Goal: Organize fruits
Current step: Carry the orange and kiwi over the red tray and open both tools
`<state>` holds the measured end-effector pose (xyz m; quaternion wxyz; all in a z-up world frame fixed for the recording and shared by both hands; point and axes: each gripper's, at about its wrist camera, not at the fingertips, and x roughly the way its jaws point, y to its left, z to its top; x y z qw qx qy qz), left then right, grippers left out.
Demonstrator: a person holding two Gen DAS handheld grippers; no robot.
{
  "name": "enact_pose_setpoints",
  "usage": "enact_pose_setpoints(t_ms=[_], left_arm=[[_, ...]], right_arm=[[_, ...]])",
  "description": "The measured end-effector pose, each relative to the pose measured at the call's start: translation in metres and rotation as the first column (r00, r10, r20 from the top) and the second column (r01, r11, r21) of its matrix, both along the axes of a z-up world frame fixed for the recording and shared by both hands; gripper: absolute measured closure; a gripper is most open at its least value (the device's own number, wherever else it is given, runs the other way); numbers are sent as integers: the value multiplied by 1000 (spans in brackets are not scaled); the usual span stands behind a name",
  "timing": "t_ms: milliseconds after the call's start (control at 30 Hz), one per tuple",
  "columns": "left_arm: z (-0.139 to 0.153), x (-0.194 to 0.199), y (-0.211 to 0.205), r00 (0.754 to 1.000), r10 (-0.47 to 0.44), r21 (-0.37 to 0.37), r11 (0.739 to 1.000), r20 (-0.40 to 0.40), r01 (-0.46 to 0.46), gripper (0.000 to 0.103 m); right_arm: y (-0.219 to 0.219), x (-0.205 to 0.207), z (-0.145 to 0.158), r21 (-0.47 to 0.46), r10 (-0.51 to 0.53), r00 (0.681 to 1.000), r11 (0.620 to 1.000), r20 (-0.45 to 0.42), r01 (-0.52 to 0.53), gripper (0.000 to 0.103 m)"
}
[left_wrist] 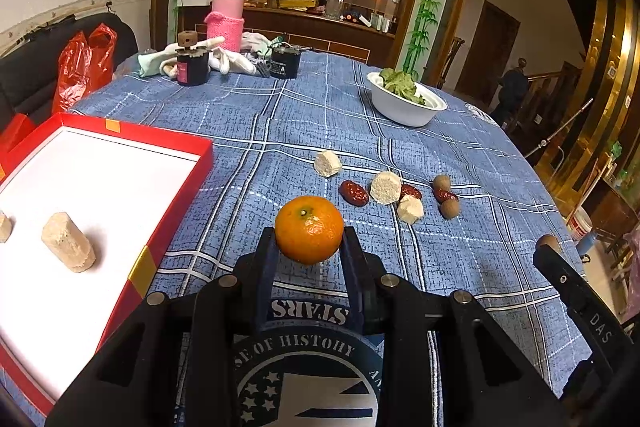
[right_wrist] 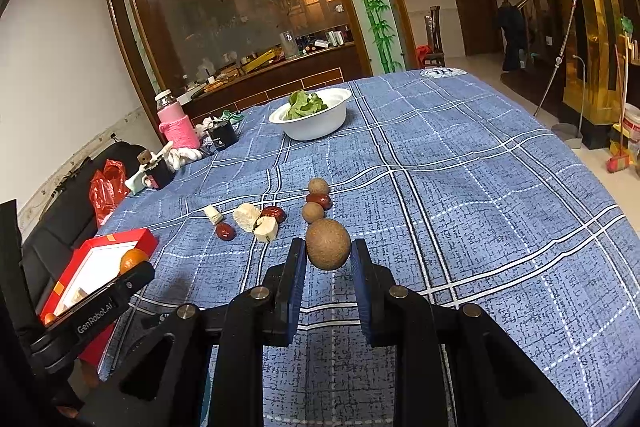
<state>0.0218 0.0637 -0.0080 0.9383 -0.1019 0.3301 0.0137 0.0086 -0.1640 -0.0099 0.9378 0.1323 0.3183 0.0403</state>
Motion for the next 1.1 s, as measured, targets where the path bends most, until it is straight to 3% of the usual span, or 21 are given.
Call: enact_pose_setpoints(t_ms=[500,567,733,900,1100], left_arm=[[7,-8,4,998,59,51,997,26,-61,74],[12,-12,18,998,68,0,998,-2,-68,74],[35,-36,61,990,137,-6,991,37,-137,74],[45,-58,114,968,244,-2,970,58,-244,74],[35,-66,164,949,315,21,949,21,-315,73]], right_arm=[[26,5,-1,-155,0,1000,988,-30,-5,79],[29,7,-2,-166,16,999,986,-39,-23,79],[53,4,3,-161,122,992,979,-38,-127,79],[111,2,24,-140,301,954,945,4,-297,79],[188,3,37,-116,500,866,861,24,-495,80]])
